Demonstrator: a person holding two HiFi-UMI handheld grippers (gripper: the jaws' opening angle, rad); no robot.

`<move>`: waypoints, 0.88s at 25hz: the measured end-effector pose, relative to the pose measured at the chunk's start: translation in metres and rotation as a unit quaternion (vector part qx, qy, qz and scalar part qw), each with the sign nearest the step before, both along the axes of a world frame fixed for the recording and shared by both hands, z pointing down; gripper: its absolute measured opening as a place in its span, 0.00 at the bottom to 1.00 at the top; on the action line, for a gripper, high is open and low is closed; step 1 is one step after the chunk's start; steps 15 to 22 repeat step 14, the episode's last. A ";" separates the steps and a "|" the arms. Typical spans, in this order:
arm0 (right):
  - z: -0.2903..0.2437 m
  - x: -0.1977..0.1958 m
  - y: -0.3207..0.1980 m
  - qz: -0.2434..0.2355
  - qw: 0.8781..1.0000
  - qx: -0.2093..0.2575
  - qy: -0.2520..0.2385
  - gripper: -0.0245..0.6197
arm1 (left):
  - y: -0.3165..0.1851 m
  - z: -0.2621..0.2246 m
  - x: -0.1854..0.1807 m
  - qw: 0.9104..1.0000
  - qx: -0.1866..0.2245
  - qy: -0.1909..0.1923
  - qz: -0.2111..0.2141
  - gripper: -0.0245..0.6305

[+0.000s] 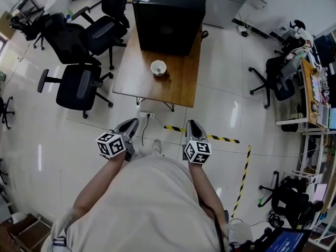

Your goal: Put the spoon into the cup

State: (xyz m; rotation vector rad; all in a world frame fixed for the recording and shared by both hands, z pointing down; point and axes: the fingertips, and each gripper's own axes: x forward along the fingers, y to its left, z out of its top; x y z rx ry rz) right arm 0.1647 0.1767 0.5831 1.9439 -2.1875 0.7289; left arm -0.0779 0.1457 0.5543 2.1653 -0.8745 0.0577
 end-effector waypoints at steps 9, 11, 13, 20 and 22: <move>-0.032 -0.003 -0.012 -0.038 0.998 0.037 -0.019 0.08 | -0.010 -0.025 0.016 0.999 0.029 0.036 0.018 0.04; -0.042 -0.008 -0.015 -0.041 0.998 0.047 -0.031 0.08 | -0.013 -0.028 0.016 0.998 0.027 0.056 0.018 0.04; -0.051 -0.014 -0.020 -0.046 0.996 0.057 -0.044 0.08 | -0.016 -0.029 0.015 0.997 0.024 0.070 0.014 0.04; -0.055 -0.017 -0.022 -0.050 0.996 0.061 -0.049 0.08 | -0.018 -0.029 0.014 0.997 0.023 0.077 0.012 0.04; -0.055 -0.017 -0.022 -0.050 0.996 0.061 -0.049 0.08 | -0.018 -0.029 0.014 0.997 0.023 0.077 0.012 0.04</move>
